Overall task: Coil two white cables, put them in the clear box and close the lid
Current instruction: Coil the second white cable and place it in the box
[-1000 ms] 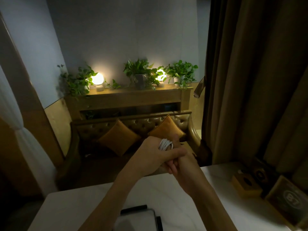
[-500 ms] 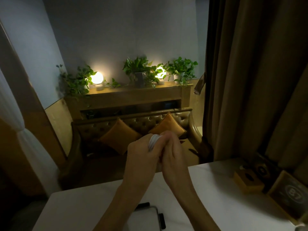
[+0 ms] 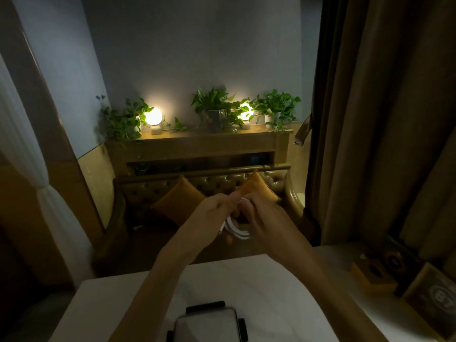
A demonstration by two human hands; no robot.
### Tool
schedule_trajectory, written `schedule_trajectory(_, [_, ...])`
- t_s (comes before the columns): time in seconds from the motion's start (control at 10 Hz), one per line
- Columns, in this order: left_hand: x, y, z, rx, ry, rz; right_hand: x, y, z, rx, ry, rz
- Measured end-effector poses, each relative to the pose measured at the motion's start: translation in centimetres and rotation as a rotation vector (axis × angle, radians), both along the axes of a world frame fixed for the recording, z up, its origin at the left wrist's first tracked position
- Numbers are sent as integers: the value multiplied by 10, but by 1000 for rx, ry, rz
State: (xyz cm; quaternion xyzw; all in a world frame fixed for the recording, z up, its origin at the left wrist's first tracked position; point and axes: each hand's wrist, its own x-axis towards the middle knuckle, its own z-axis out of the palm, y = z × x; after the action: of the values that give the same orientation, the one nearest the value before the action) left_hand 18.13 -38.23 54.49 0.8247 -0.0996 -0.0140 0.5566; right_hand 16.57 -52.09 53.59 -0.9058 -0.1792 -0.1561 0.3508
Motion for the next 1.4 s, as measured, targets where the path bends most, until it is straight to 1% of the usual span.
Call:
schedule_trajectory(0.1, [2, 6, -7, -169, -59, -63, 0, -5, 6, -38, -49, -57])
schedule_trajectory(0.2, [1, 7, -11, -196, -97, 36, 2, -6, 7, -9, -82, -96])
schedule_trajectory(0.3, [0, 6, -13, -113, -132, 70, -1, -3, 7, 68, -85, -121])
schedule_trajectory(0.4, [2, 9, -14, -117, -151, 121, -3, -2, 14, 202, -58, -103])
schedule_trajectory(0.5, [4, 14, -13, -137, -171, 170, -5, -3, 17, 89, 62, -52])
schedule_trajectory(0.6, [9, 19, -19, -102, -174, 211, -4, -7, 11, 50, 64, -18])
schedule_trajectory(0.7, [11, 22, -22, -56, -260, 280, 1, -5, 5, 36, 57, 32])
schedule_trajectory(0.8, [10, 23, -19, -2, -362, 331, 2, -3, 2, 101, 69, 23])
schedule_trajectory(0.9, [4, 16, -24, -33, -266, 222, -2, 1, 1, 188, 3, -7])
schedule_trajectory(1.0, [-8, 5, -27, -128, -182, 96, -4, 10, 2, 282, -41, -91])
schedule_trajectory(1.1, [-16, 4, -21, -260, -129, -2, -8, 18, 2, 194, -150, -103])
schedule_trajectory(1.2, [-12, 15, -16, -362, -4, -119, -12, 15, 4, 105, -219, -94])
schedule_trajectory(1.3, [-17, 21, -14, -495, 64, -104, -12, 12, 6, 71, -216, -62])
schedule_trajectory(1.4, [-17, 21, -20, -583, 20, -81, -15, 14, 6, 70, -163, 43])
